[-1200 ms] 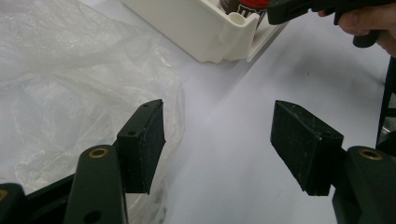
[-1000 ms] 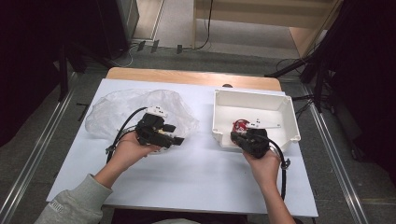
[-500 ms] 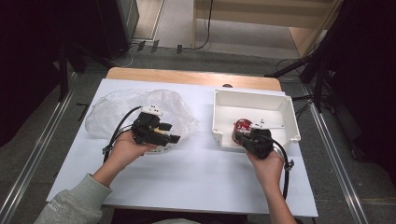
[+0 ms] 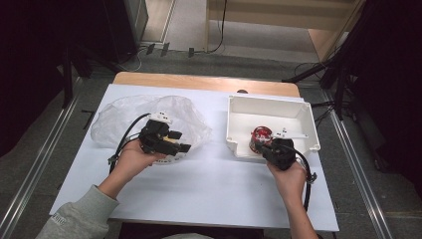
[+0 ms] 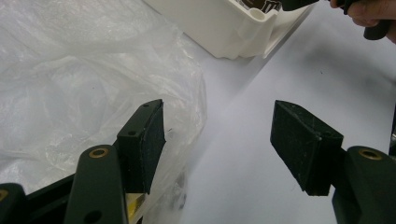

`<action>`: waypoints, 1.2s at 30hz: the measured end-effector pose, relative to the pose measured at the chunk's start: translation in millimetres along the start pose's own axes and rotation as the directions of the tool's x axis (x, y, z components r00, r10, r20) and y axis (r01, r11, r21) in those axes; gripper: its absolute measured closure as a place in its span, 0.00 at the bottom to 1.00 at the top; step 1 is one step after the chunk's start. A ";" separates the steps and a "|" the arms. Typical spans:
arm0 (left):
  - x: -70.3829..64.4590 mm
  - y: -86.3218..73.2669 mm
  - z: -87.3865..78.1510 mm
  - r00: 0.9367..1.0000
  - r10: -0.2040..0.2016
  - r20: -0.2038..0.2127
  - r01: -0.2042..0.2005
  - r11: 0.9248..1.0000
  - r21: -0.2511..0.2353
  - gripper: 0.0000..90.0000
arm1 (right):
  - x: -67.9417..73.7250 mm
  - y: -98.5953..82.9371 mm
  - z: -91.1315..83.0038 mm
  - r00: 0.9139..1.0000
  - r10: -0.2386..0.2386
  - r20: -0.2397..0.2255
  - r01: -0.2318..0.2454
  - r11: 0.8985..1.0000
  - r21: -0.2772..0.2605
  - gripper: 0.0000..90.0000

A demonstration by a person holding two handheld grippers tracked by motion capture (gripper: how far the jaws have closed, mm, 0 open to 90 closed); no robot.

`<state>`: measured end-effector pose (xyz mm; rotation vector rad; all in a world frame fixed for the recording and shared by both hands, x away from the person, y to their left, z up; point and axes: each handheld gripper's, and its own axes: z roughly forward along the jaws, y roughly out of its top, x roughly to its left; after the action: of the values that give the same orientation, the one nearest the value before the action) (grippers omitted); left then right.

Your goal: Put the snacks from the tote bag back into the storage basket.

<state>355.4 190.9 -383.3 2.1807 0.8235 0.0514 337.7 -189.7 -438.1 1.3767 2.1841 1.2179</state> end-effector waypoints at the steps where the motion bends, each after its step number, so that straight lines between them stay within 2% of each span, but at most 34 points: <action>1: 0.1 -0.1 -0.2 1.000 0.000 0.000 0.000 1.000 0.001 0.40 | -0.6 -0.2 -0.4 1.000 0.000 0.001 0.000 1.000 0.000 1.00; 36: 5.9 -4.2 -3.8 1.000 -0.025 -0.008 0.025 1.000 -0.002 0.40 | -9.5 -5.6 -6.5 1.000 -0.003 0.017 0.002 1.000 0.003 1.00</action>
<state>356.7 198.9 -385.0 2.1694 0.8548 0.0483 335.1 -202.1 -440.3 1.3799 2.1761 1.1985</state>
